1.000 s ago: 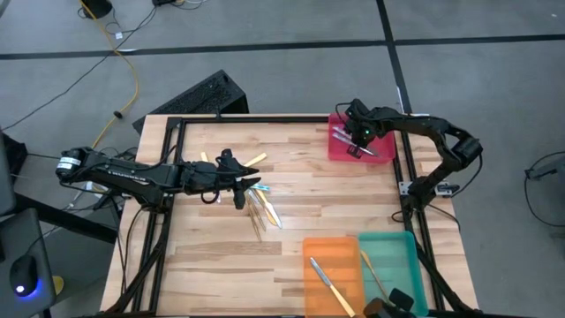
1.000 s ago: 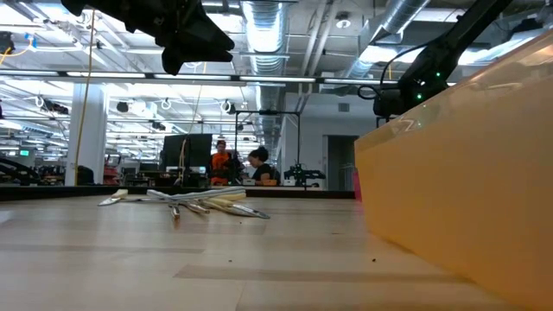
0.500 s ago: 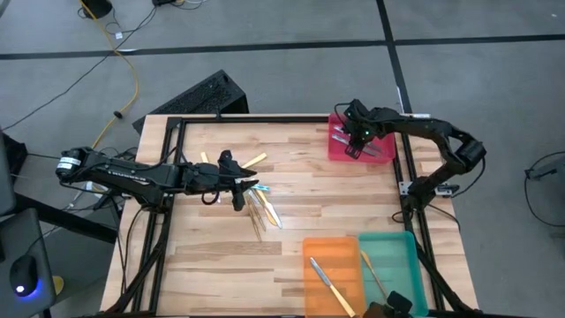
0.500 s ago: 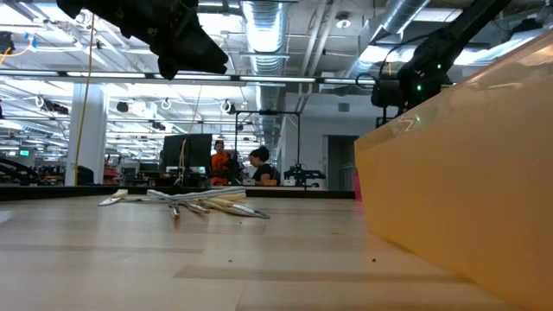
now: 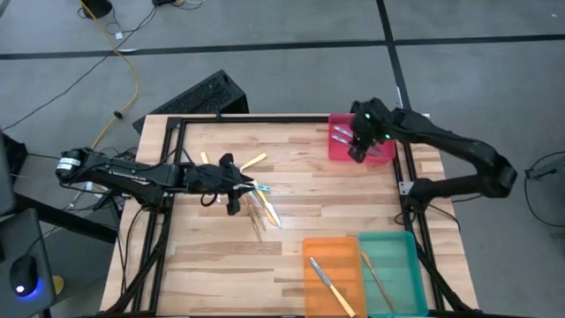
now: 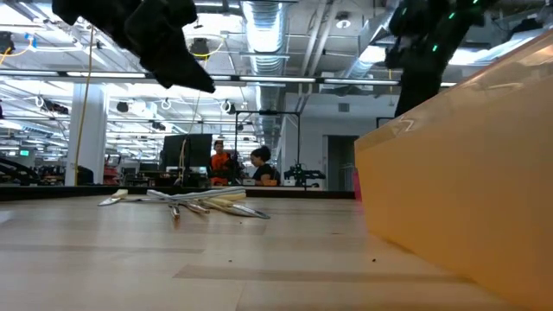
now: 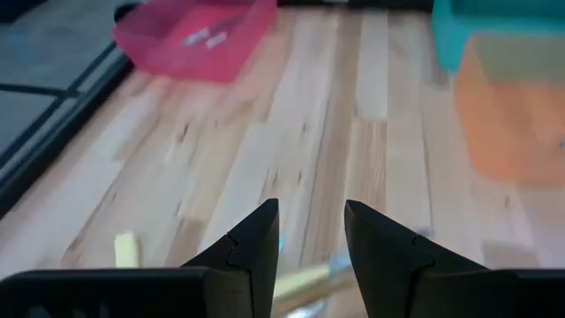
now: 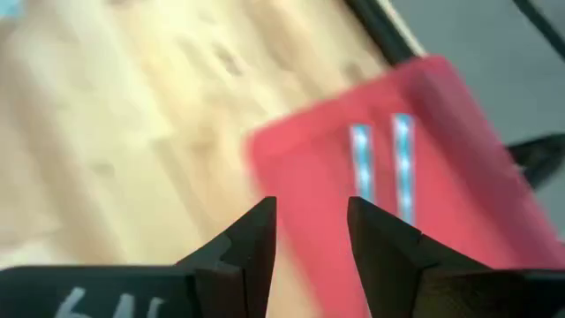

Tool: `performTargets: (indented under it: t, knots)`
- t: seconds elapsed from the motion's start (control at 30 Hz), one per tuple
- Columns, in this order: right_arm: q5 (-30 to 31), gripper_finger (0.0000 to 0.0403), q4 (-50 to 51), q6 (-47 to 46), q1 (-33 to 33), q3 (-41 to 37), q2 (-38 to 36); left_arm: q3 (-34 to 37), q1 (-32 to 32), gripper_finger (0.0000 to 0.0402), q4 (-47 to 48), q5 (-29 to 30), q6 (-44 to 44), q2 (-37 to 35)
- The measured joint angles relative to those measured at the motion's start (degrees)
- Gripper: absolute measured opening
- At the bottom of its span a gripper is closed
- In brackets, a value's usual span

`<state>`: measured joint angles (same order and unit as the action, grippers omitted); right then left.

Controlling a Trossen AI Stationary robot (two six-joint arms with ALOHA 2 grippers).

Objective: Sort silverware by color (type)
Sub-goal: Put the gold knife into the blue bin

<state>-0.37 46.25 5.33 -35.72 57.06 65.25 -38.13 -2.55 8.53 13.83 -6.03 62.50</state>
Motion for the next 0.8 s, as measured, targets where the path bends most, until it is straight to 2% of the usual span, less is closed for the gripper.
performTargets:
  t: [0.13, 0.3, 0.6, 0.8]
  knots:
    - [-0.27, 0.0166, 1.64, -5.39, 6.98, 0.00, -5.89, 0.03, -0.07, 0.0116, 3.95, -0.14, 0.86, 0.17]
    - [0.41, 0.0166, 1.31, -12.59, 16.22, 0.00, -9.55, 0.04, -0.07, 0.0116, 6.82, -0.10, 1.08, 0.17]
    - [10.70, 0.0166, 1.12, -20.67, 32.23, -1.42, -8.50, 0.07, 0.02, 0.0116, 6.69, 0.10, 4.76, 2.39]
    - [15.72, 0.0166, 0.84, -25.25, 40.73, -1.46, -5.73, 0.07, -0.02, 0.0116, 5.79, -5.73, 9.43, 7.65]
